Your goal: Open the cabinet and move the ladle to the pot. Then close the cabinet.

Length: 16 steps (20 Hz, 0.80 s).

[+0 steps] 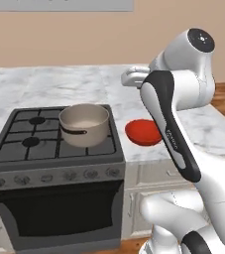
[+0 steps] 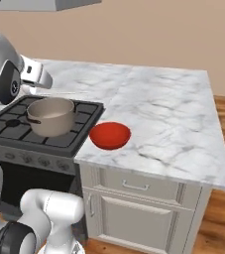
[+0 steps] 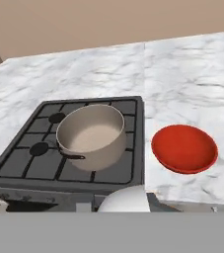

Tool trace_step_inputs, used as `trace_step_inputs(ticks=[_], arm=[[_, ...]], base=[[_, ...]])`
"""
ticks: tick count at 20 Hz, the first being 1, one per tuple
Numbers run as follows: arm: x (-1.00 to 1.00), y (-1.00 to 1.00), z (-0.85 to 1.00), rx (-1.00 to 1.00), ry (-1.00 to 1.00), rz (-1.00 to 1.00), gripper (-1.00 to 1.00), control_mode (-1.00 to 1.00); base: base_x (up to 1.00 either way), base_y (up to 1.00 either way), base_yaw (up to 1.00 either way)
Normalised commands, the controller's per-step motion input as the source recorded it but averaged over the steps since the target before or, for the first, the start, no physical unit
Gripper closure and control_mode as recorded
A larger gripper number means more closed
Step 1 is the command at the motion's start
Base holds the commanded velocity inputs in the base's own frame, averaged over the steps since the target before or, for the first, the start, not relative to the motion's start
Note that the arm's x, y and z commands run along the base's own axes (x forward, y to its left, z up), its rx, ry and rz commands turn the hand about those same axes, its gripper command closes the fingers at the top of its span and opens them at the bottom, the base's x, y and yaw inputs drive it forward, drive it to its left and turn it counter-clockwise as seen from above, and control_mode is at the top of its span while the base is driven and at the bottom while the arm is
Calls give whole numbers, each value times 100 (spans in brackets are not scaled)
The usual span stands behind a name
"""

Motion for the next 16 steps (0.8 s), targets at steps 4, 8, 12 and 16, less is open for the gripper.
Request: trace_step_inputs(ticks=[4,8,12,16], arm=[[0,0,0,0,0,0,100,100],[0,0,0,0,0,0,100,100],[0,0,0,0,0,0,100,100],[0,0,0,0,0,0,100,100]], base=[[78,37,0],[44,63,-5],[35,68,-9],[49,46,-13]])
